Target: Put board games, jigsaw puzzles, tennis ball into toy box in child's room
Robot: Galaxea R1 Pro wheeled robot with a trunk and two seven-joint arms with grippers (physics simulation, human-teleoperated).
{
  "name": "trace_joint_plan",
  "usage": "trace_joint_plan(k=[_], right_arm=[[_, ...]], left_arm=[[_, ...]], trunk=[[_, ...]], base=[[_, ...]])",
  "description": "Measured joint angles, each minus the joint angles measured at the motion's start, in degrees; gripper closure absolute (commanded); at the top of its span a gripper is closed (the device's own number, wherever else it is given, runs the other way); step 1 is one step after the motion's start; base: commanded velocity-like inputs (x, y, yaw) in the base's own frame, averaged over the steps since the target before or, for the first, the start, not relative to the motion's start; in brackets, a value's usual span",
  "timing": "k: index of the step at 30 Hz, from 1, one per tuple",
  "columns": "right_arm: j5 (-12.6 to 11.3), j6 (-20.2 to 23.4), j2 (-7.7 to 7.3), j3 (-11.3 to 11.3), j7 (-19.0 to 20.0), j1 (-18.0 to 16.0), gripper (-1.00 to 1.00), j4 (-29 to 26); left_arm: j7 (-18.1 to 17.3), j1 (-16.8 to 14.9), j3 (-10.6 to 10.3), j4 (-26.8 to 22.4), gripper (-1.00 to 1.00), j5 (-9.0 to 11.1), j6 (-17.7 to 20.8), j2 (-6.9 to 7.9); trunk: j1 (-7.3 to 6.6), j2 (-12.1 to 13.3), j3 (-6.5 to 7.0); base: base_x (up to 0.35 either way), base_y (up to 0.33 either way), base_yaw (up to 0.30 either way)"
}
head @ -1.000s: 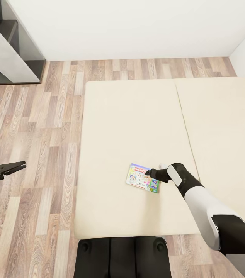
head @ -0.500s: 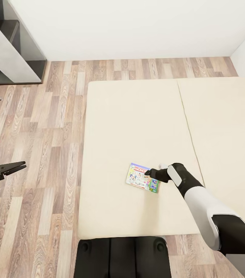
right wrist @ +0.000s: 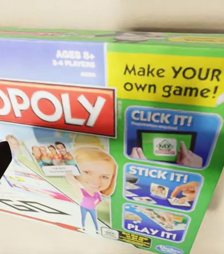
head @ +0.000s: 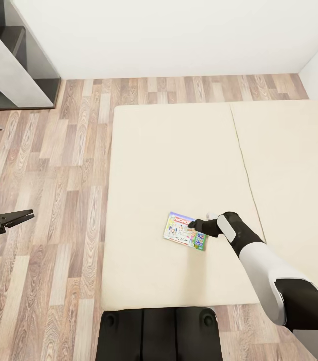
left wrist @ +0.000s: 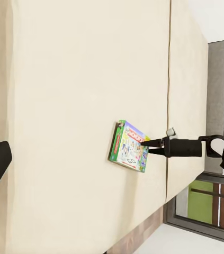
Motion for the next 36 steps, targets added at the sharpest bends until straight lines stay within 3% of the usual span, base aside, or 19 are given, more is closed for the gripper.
trace_joint_plan(k=[20, 36], right_arm=[[0.01, -0.01, -0.01, 0.17, 0.0, 0.0, -1.0, 0.0], [0.01, -0.01, -0.03, 0.2, 0.0, 0.0, -1.0, 0.0]], left_arm=[[-0.01, 0.03, 0.01, 0.0, -1.0, 0.0, 0.0, 0.0], [0.0, 0.02, 0.01, -0.01, -1.0, -0.01, 0.0, 0.0]], trunk=[[0.0, 0.0, 0.0], [0.0, 0.0, 0.0]], base=[[0.0, 0.003, 0.0], [0.0, 0.131, 0.0]])
